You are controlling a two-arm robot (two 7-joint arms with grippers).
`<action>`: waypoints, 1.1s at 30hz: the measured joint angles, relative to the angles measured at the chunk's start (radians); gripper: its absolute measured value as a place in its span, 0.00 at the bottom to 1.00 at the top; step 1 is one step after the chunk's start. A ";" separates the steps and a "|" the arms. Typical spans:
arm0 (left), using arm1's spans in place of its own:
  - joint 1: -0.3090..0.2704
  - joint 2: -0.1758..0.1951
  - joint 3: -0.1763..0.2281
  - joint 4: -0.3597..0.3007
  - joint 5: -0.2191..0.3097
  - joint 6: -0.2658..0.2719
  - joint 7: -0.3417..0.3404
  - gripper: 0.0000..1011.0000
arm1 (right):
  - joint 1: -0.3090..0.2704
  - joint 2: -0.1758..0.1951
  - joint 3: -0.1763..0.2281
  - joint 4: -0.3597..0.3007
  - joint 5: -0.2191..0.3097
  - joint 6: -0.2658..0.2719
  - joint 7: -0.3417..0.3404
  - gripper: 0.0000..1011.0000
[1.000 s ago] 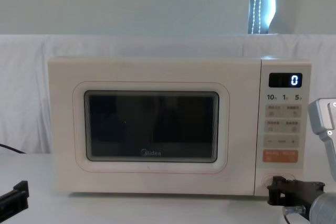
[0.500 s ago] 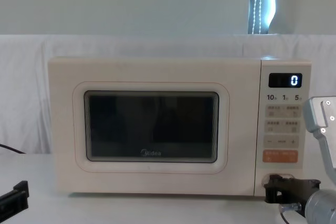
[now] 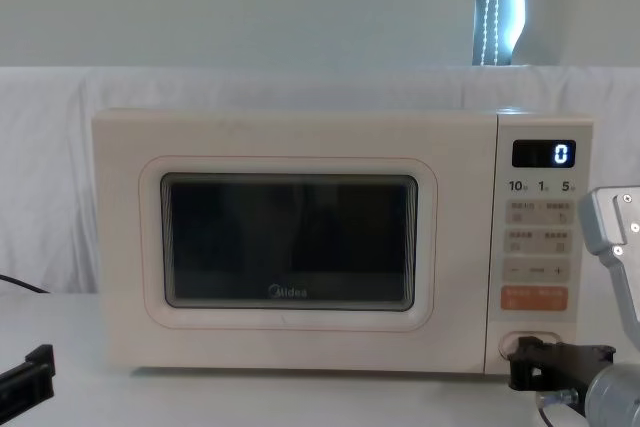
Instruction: Press the button to open the microwave door with one hand; close the microwave door with the other hand.
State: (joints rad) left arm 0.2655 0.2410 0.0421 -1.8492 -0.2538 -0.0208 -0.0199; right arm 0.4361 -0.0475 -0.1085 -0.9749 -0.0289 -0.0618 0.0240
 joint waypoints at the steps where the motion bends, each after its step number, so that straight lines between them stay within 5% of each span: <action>1: 0.000 0.000 0.000 0.000 0.000 0.000 0.000 0.99 | 0.000 0.000 0.001 0.000 0.000 0.001 0.000 0.00; 33: 0.000 0.000 0.000 0.000 0.000 0.000 0.000 0.99 | 0.034 0.004 0.015 0.041 -0.002 -0.002 0.005 0.00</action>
State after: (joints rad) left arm 0.2655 0.2410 0.0421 -1.8492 -0.2538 -0.0208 -0.0199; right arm 0.4702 -0.0436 -0.0932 -0.9343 -0.0305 -0.0634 0.0288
